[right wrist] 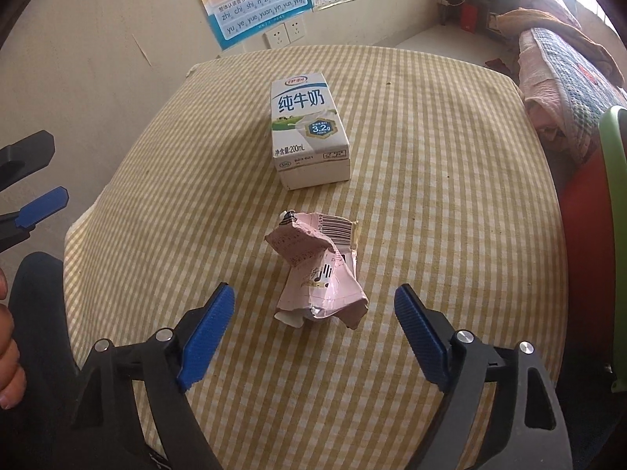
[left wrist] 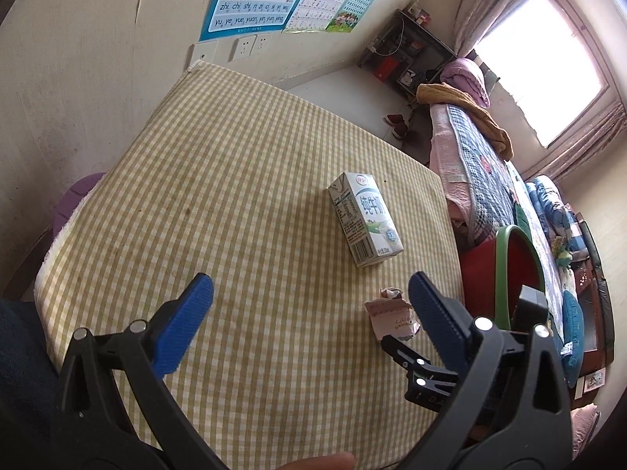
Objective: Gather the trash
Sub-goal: 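Grasp the pink wrapper with the right tool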
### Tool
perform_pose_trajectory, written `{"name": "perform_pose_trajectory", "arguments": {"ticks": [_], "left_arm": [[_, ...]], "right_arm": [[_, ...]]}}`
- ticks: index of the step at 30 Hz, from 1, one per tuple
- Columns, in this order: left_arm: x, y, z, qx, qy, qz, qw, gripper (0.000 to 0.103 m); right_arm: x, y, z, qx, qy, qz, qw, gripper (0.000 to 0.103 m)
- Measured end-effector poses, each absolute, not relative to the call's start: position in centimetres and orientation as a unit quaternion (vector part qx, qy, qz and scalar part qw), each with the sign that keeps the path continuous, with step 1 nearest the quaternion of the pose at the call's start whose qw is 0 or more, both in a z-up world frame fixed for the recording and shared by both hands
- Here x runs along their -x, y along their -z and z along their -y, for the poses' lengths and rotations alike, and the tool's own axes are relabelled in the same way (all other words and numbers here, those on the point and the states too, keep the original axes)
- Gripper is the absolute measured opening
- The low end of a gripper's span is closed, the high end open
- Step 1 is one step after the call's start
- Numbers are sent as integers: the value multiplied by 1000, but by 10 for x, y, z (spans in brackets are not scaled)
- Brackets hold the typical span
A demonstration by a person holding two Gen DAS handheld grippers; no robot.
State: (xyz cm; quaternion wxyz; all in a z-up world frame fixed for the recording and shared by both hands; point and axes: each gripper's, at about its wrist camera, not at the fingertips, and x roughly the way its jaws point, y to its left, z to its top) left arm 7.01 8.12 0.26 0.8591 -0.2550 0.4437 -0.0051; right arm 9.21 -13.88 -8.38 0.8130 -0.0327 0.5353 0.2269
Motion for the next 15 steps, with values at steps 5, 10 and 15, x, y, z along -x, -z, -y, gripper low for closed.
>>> {"name": "perform_pose_trajectory", "arguments": {"ticks": [5,10,15], "left_arm": [[-74,5,-79,255,7,-453,854,97],[-81,11,-74,252,9,-461,851,97],[-91,14,-64,242,14,-470,849,97]], "right_arm": [[-99,98,139,28,-220,-552,804,66],[-103,102,141,28,-217,-555,803,40],[-108,97,150,13,-221,-553,803,34]]}}
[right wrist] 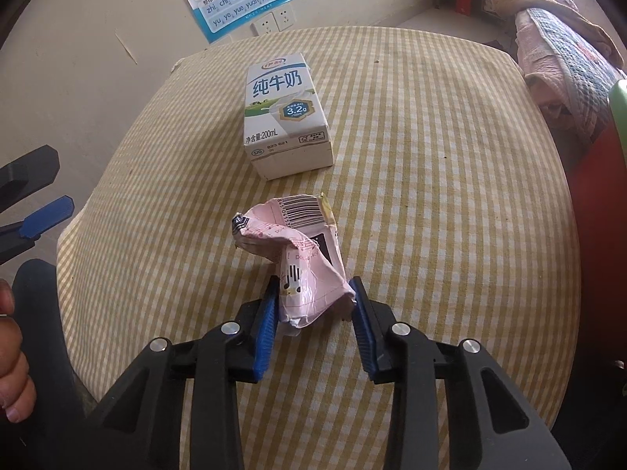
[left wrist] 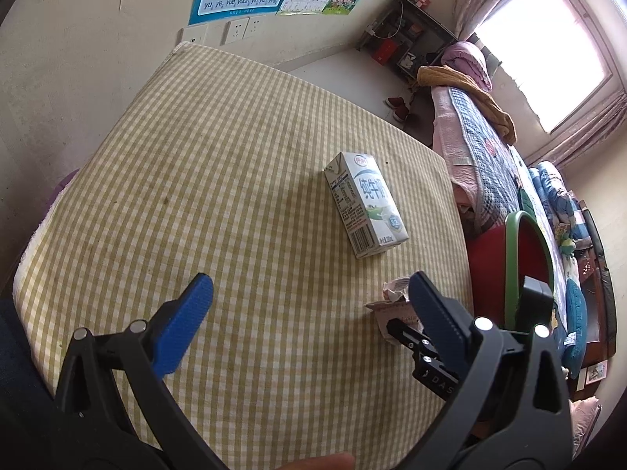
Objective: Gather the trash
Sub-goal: 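Grasp the pink wrapper with the right tool, then grasp the white milk carton with the left tool while the right tool holds the pink wrapper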
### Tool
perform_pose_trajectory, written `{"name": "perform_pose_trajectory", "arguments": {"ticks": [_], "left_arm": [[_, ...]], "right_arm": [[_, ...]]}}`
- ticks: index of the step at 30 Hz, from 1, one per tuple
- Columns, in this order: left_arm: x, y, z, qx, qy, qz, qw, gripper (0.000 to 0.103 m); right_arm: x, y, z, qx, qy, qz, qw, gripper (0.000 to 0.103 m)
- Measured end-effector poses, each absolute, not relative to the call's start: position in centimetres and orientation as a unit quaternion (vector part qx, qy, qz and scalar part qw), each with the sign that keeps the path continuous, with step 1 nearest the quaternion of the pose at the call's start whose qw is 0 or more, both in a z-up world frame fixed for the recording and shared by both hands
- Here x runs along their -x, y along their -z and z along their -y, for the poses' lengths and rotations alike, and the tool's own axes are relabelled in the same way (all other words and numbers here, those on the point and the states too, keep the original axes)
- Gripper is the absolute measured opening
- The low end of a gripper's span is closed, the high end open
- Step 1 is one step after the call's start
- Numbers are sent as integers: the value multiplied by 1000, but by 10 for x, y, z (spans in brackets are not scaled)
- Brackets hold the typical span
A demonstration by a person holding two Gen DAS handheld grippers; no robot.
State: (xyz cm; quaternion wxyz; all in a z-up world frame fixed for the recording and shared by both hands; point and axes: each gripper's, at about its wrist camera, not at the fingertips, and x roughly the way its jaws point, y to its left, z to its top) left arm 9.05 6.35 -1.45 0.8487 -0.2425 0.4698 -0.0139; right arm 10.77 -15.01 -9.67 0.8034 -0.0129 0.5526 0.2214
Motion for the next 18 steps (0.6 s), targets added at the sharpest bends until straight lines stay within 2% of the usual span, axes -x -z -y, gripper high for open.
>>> {"name": "perform_pose_trajectory", "arguments": {"ticks": [18], "left_arm": [[-157,19,-15,207,33,-501,840,97]], "right_arm": [[-113,22,215,-47,-186,-464,865,34]]}}
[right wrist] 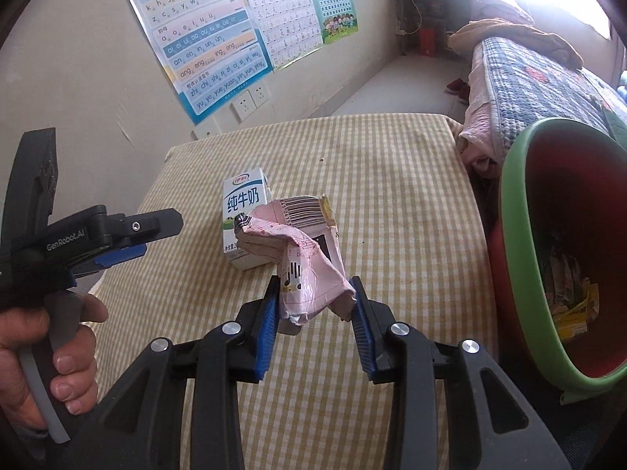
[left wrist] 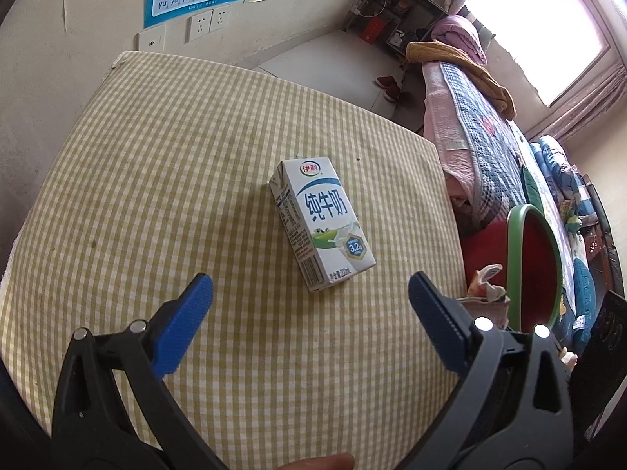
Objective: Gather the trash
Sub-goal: 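Grasp the white milk carton with the left tool while the right tool holds the pink wrapper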
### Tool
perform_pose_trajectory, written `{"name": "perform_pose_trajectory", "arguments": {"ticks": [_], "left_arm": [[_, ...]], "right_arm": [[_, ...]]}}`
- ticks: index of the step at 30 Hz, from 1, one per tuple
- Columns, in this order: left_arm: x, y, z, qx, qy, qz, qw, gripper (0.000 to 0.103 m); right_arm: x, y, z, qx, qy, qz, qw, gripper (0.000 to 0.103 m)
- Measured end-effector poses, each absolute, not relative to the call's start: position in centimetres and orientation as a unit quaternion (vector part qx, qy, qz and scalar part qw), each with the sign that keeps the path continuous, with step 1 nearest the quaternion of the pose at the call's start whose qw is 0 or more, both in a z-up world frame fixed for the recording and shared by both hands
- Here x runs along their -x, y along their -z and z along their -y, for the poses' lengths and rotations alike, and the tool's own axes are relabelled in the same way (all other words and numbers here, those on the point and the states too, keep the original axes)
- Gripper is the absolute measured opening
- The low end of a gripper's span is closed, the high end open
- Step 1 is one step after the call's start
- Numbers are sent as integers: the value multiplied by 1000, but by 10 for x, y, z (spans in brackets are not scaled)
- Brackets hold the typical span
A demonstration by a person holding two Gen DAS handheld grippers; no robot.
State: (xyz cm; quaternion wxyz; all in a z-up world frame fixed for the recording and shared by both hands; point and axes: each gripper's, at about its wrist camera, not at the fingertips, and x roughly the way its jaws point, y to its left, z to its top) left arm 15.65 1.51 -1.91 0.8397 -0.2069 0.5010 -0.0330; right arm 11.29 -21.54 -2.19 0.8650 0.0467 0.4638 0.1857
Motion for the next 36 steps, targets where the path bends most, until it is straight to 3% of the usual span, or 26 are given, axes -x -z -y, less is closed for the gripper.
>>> {"name": "perform_pose_trajectory", "arguments": {"ticks": [13,21,30,36], "left_arm": [[-212,60,30,153,-20,-554,818,97],[-226,80,38,127,-49,-578,804,64],[-225,74,34,126,-46,-575,807,53],[-208,55,35,119,-25,-563,818,52]], "right_arm": [[-117,26,259,-100,-157,-452,872,34],[-119,33,260,-104,-169,-452,870,34],[-117,32,263,-106,-176,-446,871,34],[-112,22,262,-103,-176,-433,878,34]]}}
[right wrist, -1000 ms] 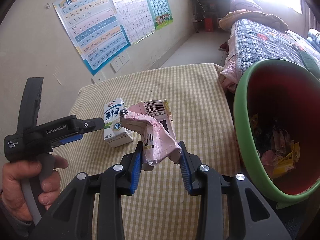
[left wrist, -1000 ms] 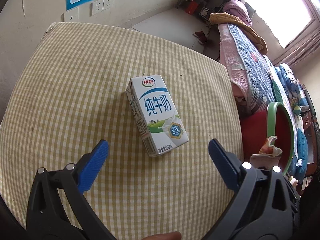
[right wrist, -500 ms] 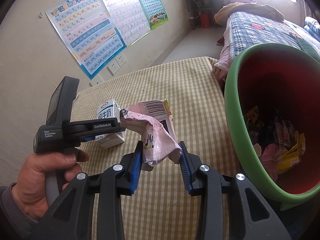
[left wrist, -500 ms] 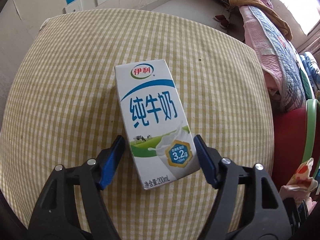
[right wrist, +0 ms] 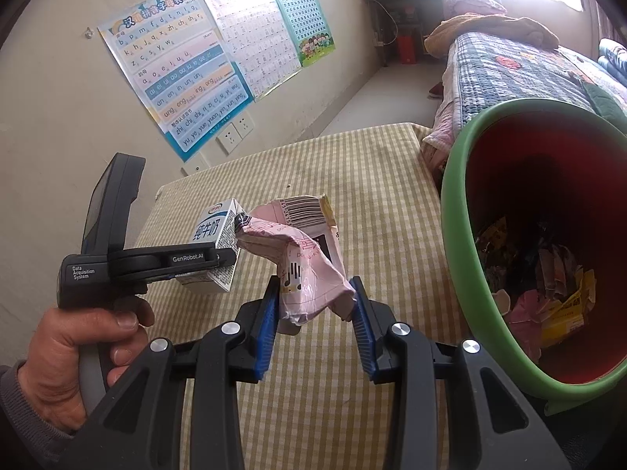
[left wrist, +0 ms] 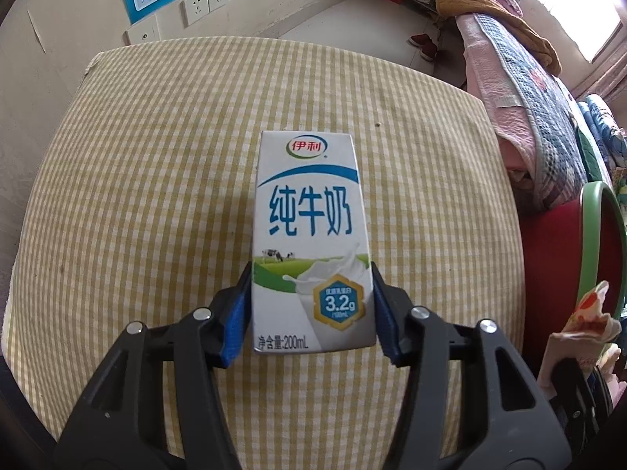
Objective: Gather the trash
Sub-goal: 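Carry the milk carton and pink wrapper over the red bucket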
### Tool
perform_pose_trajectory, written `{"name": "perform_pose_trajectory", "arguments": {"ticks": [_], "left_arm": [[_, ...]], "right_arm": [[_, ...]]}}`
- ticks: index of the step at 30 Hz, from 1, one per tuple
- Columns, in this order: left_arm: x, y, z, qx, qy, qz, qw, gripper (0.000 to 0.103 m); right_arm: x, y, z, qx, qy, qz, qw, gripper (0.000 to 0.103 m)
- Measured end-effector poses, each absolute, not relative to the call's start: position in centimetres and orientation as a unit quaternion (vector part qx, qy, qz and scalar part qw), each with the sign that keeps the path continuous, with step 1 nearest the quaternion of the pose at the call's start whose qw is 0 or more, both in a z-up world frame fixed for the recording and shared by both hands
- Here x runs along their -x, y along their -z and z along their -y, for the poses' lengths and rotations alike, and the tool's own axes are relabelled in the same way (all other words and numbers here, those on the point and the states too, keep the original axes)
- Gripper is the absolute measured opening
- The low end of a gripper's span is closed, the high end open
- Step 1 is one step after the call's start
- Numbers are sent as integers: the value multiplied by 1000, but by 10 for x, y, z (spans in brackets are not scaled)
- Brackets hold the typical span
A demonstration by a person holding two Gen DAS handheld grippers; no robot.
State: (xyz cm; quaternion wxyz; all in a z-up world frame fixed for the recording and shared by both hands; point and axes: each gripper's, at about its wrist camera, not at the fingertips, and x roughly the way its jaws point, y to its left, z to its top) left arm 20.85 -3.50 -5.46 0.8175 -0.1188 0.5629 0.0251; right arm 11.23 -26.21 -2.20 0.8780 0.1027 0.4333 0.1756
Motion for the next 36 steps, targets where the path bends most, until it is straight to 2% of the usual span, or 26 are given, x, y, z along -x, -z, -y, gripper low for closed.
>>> {"name": "perform_pose_trajectory", "arguments": {"ticks": [17,36], "left_arm": [[-157,-23,70,104,63,-501,857,52],[-154,-54,178,64,185,-474,858,52]], "right_arm": [[-90,-26,295,-98,-124,-380,912,34],[-75,-44,400,-123,-15,-349,929,35]]}}
